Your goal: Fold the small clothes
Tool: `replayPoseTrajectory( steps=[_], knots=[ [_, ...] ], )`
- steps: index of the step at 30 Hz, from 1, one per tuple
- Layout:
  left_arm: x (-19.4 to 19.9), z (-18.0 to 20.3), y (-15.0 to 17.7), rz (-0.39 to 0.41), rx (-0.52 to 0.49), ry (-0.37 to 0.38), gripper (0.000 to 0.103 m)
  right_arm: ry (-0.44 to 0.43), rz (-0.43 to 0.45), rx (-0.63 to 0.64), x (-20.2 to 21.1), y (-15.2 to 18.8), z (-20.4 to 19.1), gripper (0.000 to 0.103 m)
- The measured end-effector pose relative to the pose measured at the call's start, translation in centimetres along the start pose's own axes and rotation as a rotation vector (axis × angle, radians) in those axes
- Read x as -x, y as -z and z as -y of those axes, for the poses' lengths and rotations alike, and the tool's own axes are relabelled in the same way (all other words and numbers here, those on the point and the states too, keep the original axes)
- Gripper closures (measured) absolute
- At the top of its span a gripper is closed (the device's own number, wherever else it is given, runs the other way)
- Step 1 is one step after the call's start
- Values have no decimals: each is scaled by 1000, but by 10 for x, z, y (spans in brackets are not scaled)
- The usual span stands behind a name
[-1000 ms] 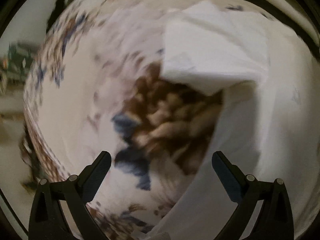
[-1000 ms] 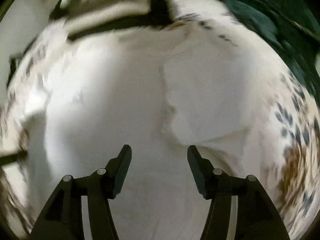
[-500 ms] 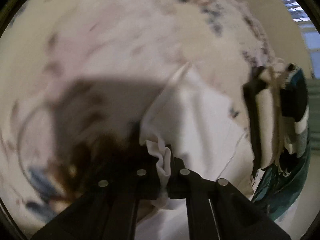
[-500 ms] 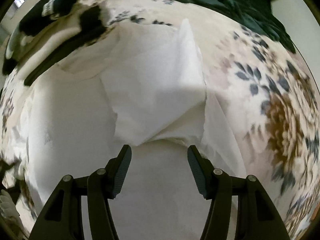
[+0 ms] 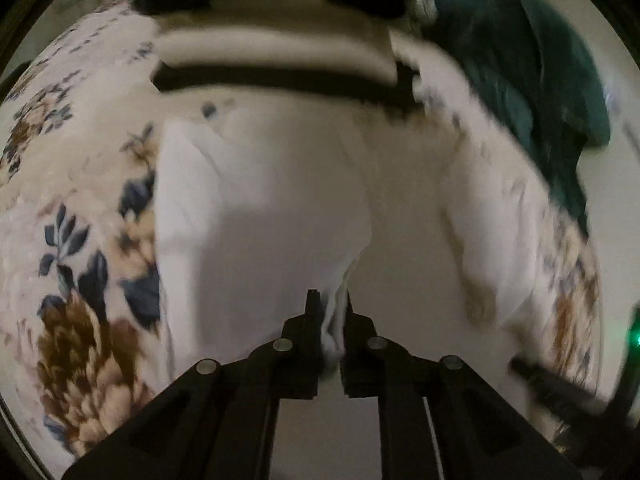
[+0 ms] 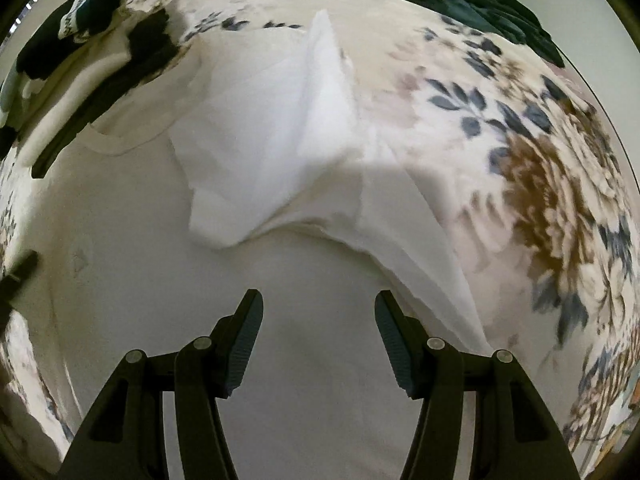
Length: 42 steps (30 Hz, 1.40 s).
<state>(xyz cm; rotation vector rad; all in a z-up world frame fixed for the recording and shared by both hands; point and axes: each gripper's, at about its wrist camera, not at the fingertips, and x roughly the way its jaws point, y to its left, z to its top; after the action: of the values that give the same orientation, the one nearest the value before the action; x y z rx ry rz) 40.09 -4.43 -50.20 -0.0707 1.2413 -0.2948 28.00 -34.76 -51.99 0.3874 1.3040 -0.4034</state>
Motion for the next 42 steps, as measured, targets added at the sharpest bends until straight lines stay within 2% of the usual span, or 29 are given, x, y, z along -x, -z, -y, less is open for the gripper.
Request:
replayPoseTrajectory(
  steps=[2, 3, 5, 6, 7, 8, 10, 12, 16, 20, 22, 26, 29, 32, 36, 40, 42],
  knots=[
    [11, -13, 10, -3, 19, -8, 94, -22, 0, -9, 7, 1, 5, 43],
    [17, -20, 12, 6, 37, -21, 90, -28, 2, -6, 10, 0, 6, 43],
    [28, -44, 10, 25, 65, -66, 51, -29, 9, 17, 19, 1, 6, 43],
    [30, -52, 9, 29, 74, -97, 8, -24, 11, 28, 21, 0, 6, 43],
    [31, -57, 9, 33, 79, -112, 0, -8, 12, 46, 23, 0, 4, 39],
    [29, -68, 4, 28, 81, -156, 0, 9, 10, 63, 24, -1, 2, 25],
    [21, -75, 1, 1, 78, -223, 0, 33, 17, 79, 24, -5, -3, 14],
    [13, -80, -6, -17, 90, -261, 0, 103, 20, 110, 21, -12, -11, 14],
    [26, -73, -11, 14, 107, -297, 0, 154, 4, 138, 17, -30, -25, 14],
    [49, -40, -2, 31, 80, -335, 0, 121, 9, 177, 25, -44, -32, 12],
    [62, -20, 8, 34, 73, -339, 0, 97, 13, 202, 33, -47, -34, 5],
    [84, 32, 28, 52, 56, -389, 0, -4, -2, 247, 53, -50, -23, 5],
    [99, 76, 58, 38, 68, -427, 0, -140, -59, 258, 68, -56, 10, 5],
    [108, 120, 95, -5, 102, -429, 0, -240, -151, 282, 79, -59, 58, 5],
    [93, 193, 165, -123, 128, -351, 0, -279, -275, 311, 89, -64, 141, 5],
    [46, 261, 227, -296, 100, -255, 0, -261, -389, 270, 78, -74, 226, 6],
    [26, 287, 245, -340, 90, -206, 0, -274, -419, 246, 68, -79, 256, 26]
  ],
)
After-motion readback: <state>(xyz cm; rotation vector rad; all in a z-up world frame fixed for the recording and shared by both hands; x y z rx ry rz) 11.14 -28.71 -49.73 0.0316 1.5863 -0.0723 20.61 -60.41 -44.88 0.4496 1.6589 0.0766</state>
